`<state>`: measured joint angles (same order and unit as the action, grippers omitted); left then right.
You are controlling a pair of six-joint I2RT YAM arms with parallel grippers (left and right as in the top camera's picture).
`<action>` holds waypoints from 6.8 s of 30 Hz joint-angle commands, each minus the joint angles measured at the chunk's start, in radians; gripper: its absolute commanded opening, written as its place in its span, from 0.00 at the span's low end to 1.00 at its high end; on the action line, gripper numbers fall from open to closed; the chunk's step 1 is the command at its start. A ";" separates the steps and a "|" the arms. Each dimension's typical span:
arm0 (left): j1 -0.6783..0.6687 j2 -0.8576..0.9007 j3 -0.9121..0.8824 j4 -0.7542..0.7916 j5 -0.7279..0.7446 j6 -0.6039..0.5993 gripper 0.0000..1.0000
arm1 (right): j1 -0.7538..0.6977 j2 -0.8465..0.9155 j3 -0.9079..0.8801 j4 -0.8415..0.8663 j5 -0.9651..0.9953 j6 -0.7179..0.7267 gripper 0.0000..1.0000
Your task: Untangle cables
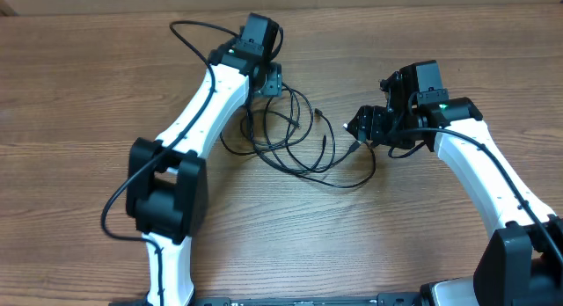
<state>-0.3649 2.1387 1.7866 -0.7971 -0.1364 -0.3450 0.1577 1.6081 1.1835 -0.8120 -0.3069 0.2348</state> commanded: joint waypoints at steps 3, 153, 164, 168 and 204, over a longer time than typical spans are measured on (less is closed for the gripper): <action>0.000 0.102 0.000 0.004 0.161 0.020 0.73 | -0.001 -0.018 0.009 -0.002 0.007 -0.008 0.76; -0.039 -0.249 0.146 -0.465 0.114 0.102 0.34 | -0.013 -0.098 0.741 -0.305 0.471 0.048 0.10; -0.030 -0.250 0.146 -0.473 0.092 0.074 0.09 | -0.013 -0.024 0.737 -0.576 0.434 0.043 0.84; 0.008 -0.250 0.147 -0.505 0.056 -0.021 0.14 | -0.014 0.011 0.698 -0.574 0.394 -0.024 0.94; 0.266 -0.256 0.146 -0.683 0.105 -0.052 0.47 | -0.035 0.431 0.393 -0.349 0.033 -0.192 0.27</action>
<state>-0.0967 1.8816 1.9358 -1.4811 -0.0399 -0.3874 0.1242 2.0411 1.5764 -1.1641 -0.1993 0.0467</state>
